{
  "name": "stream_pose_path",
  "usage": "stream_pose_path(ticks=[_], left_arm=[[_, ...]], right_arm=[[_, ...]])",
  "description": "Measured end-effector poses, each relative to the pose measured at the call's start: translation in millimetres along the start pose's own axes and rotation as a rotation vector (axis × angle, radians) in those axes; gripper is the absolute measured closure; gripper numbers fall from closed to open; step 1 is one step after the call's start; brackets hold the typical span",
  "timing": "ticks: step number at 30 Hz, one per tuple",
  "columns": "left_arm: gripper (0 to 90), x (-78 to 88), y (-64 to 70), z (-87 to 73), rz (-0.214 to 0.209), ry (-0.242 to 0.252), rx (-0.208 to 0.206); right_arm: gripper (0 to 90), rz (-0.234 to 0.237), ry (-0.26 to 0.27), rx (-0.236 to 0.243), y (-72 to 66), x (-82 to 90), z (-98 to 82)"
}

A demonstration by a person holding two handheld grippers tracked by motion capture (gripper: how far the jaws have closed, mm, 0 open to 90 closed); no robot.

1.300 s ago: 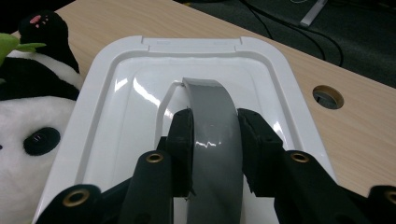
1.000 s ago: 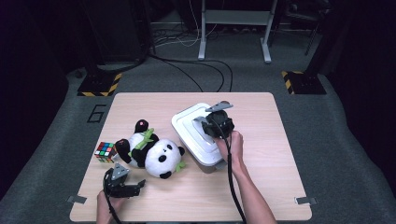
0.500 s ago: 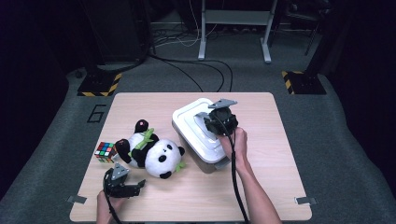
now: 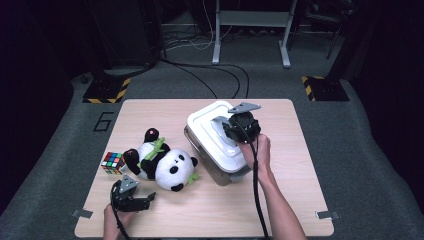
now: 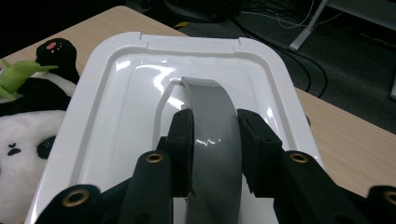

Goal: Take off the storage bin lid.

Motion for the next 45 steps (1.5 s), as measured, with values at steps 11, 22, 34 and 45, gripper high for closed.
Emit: stream_pose_path(ticks=[11,22,34,45], left_arm=[[14.3,-0.1,0.1,0.0,0.003,0.001,0.000],[14.3,0.0,0.0,0.0,0.003,-0.001,-0.001],[14.3,0.2,-0.2,0.0,0.005,-0.003,-0.005],[14.3,-0.1,0.1,0.0,0.005,0.002,0.001]], right_arm=[[67.0,-0.021,0.009,-0.006,14.4,9.0,2.3],[67.0,-0.053,0.032,-0.031,36.7,21.6,-1.3],[67.0,-0.092,0.034,-0.067,58.1,27.6,-8.5],[67.0,-0.123,0.024,-0.097,77.1,30.3,-18.1]])
Point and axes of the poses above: each handheld gripper's, and its own axes: x roughly backward along the jaws, z roughly out of its top, y roughly to its right, the point moved 2 cm from there along -x, roughly forward along the jaws, and after that the axes turned 8 degrees about -z, right-handed, at the moved point
